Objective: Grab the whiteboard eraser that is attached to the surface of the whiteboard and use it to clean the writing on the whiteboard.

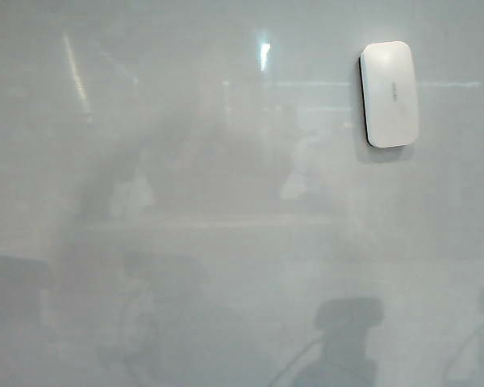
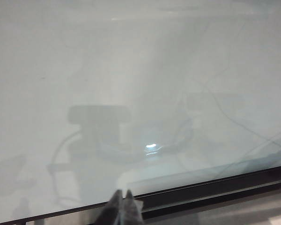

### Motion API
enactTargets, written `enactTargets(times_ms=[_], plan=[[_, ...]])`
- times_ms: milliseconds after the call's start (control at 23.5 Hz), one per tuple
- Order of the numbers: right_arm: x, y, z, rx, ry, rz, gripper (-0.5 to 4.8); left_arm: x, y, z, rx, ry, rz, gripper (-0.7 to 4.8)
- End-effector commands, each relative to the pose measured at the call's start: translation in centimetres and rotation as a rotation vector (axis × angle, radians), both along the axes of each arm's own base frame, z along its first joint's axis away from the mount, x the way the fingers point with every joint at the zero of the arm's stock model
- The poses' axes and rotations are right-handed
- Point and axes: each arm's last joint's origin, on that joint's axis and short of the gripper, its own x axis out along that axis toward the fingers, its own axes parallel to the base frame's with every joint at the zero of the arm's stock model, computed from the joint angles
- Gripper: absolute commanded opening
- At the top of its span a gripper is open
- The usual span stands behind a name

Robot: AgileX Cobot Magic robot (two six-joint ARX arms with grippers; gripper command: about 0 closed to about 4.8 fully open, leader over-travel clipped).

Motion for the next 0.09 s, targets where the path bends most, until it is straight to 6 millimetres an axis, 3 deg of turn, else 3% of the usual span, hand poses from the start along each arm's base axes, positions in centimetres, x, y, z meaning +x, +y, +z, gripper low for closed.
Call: enactTargets(times_ms=[43,85], plan=[[-0.02,-0.02,0.13,0.004,-0.005,-0.003,-0.05,0.03,-0.01,-0.04,0.002,-0.004,0.000,-0.05],[-0.02,-0.02,0.13,0.004,-0.005,-0.002,-0.05,0.03,-0.01,-0.04,0.002,-0.003,0.000,-0.05]])
